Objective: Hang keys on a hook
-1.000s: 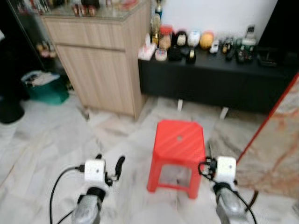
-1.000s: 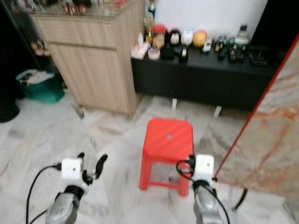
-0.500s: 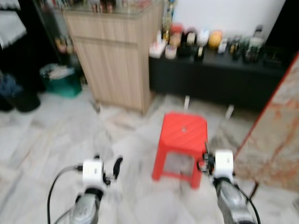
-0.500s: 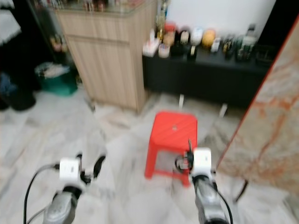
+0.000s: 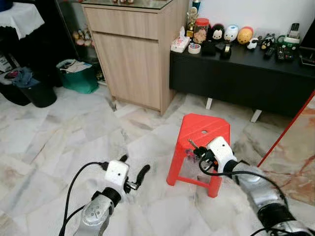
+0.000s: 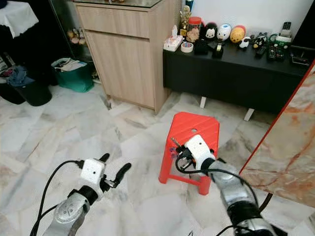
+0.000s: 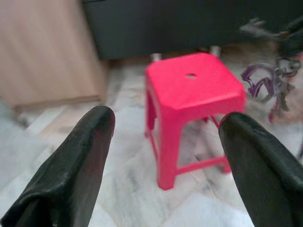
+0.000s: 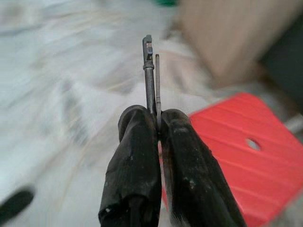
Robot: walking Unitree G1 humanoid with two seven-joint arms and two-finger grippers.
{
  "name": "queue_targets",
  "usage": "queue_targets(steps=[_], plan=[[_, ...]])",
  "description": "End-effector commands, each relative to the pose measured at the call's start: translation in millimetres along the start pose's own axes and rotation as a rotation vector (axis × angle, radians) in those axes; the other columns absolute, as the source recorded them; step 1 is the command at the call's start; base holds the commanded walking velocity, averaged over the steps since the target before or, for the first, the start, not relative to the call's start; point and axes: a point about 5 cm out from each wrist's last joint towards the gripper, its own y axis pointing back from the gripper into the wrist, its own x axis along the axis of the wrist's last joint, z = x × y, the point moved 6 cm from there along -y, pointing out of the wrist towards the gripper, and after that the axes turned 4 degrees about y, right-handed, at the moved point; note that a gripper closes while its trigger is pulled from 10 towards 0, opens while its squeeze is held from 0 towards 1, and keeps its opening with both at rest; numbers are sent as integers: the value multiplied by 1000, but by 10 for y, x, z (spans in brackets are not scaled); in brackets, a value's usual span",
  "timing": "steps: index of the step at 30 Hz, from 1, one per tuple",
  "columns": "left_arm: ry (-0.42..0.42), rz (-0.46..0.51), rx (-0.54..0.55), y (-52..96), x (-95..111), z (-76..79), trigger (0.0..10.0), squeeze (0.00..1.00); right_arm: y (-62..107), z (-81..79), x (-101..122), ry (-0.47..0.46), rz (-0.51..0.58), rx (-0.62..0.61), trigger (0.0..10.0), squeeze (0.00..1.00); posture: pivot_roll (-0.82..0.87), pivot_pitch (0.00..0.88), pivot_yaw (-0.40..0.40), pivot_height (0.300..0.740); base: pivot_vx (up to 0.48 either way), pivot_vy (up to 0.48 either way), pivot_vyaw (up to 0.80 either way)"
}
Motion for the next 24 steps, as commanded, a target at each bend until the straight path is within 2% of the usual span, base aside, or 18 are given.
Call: queue_targets(steps=[1,3,5,6,7,9,16,19,22,24], plan=[[-45,-9,-61,-36,1,95,10000,0,-15,-101,162,89,12,123,10000,0,24,3,-2,740,0,0,0],[-59,-5,-69,-54,14,108,10000,0,-6,-148,183,115,10,169,10000,0,21,0,-4,740,0,0,0],[-108,-3,-109,-93,31,164,10000,0,41,-284,194,171,-11,290,10000,0,22,0,-6,740,0,0,0],[-108,-3,-109,-93,31,164,10000,0,41,-284,194,171,-11,290,10000,0,22,0,-6,740,0,0,0],[-116,4,-141,-116,54,213,10000,0,72,-373,179,190,-29,362,10000,0,21,0,-9,740,0,0,0],[-124,12,-174,-124,92,261,10000,0,71,-406,182,209,-35,385,10000,0,22,0,-10,740,0,0,0],[-155,24,-262,-140,163,368,10000,0,70,-445,218,271,-39,412,10000,0,20,0,-13,740,0,0,0],[-229,6,-312,-135,151,385,10000,0,65,-404,240,304,-45,390,10000,0,19,0,-13,740,0,0,0],[-233,1,-361,-121,174,389,10000,0,38,-353,358,327,-13,353,10000,0,26,0,-16,740,0,0,0],[-233,1,-361,-121,174,389,10000,0,38,-353,358,327,-13,353,10000,0,26,0,-16,740,0,0,0]])
